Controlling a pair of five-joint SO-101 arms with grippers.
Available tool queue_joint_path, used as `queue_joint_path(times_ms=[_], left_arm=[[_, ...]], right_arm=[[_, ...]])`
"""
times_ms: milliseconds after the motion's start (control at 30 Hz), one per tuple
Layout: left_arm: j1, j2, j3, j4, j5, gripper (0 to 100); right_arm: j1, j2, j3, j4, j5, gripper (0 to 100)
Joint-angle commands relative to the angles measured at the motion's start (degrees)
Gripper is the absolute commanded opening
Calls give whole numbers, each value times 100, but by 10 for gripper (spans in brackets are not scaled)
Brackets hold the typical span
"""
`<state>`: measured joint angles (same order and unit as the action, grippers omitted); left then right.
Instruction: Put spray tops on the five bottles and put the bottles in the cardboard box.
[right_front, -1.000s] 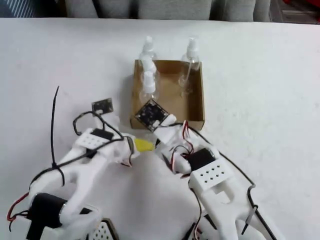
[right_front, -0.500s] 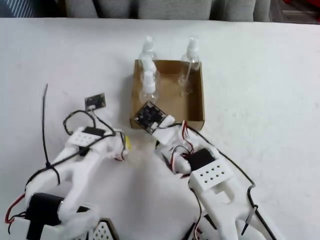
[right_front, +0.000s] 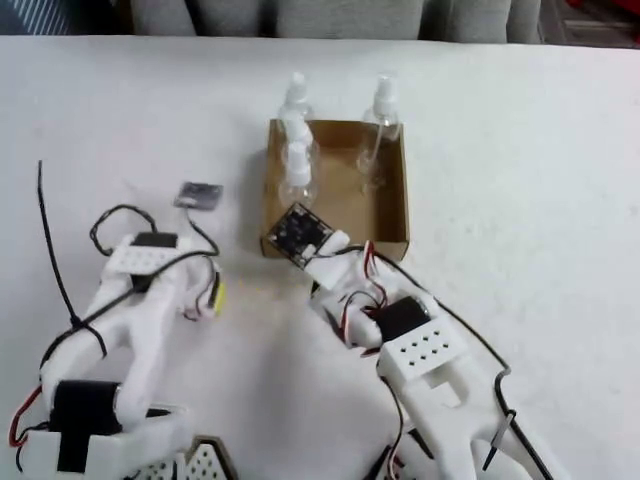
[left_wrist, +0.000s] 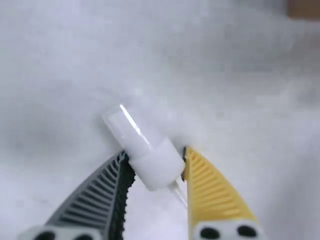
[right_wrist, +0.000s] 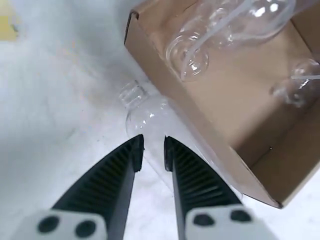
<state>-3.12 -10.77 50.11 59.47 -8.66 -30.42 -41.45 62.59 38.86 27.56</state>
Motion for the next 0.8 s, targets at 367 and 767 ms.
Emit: queue_joint_path(times_ms=[367, 767], left_arm=[[259, 4, -281, 141, -897, 291], [251, 4, -325, 431, 686, 352]], right_arm=[[233, -145, -35, -57, 79, 41], [233, -145, -35, -57, 88, 41]])
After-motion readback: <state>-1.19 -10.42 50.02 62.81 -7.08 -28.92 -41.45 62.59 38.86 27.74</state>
